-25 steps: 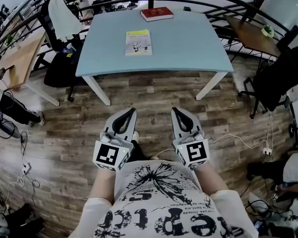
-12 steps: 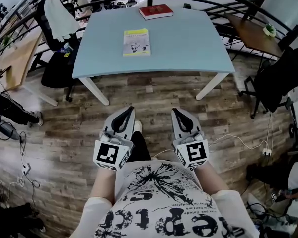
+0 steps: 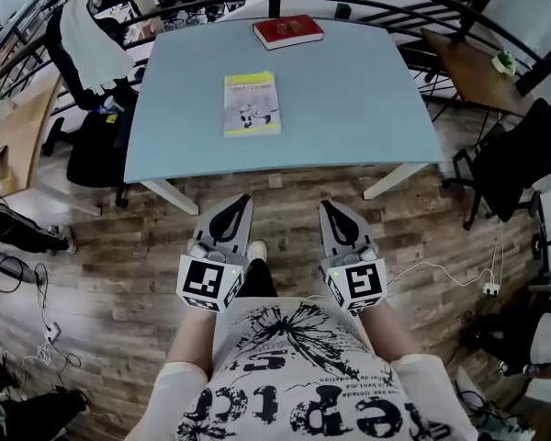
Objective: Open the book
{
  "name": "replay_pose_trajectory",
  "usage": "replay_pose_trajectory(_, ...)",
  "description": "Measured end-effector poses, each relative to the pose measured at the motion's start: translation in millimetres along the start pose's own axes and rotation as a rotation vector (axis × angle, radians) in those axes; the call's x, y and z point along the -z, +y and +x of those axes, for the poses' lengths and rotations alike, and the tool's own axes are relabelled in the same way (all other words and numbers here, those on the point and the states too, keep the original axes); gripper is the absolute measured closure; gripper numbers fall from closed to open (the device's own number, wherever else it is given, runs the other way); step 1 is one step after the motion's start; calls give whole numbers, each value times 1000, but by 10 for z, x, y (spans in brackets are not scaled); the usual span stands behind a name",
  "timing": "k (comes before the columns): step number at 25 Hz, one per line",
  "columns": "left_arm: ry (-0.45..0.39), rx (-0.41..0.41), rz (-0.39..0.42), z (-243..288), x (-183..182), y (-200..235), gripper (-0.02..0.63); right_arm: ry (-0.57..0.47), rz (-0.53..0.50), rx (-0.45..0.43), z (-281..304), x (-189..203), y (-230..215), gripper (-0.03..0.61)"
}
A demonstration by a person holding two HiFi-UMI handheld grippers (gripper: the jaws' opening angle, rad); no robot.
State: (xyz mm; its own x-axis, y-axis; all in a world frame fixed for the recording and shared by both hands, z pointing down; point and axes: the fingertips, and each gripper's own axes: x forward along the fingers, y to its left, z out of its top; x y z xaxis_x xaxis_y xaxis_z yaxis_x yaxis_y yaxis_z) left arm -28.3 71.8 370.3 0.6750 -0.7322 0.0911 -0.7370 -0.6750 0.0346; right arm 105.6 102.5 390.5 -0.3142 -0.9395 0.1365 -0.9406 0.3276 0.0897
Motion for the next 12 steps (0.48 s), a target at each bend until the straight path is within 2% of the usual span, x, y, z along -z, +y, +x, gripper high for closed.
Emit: replay_pose_trajectory(12,74,18,15,1307,-15,1481,594,35,5,75,1811,-141,-555,568)
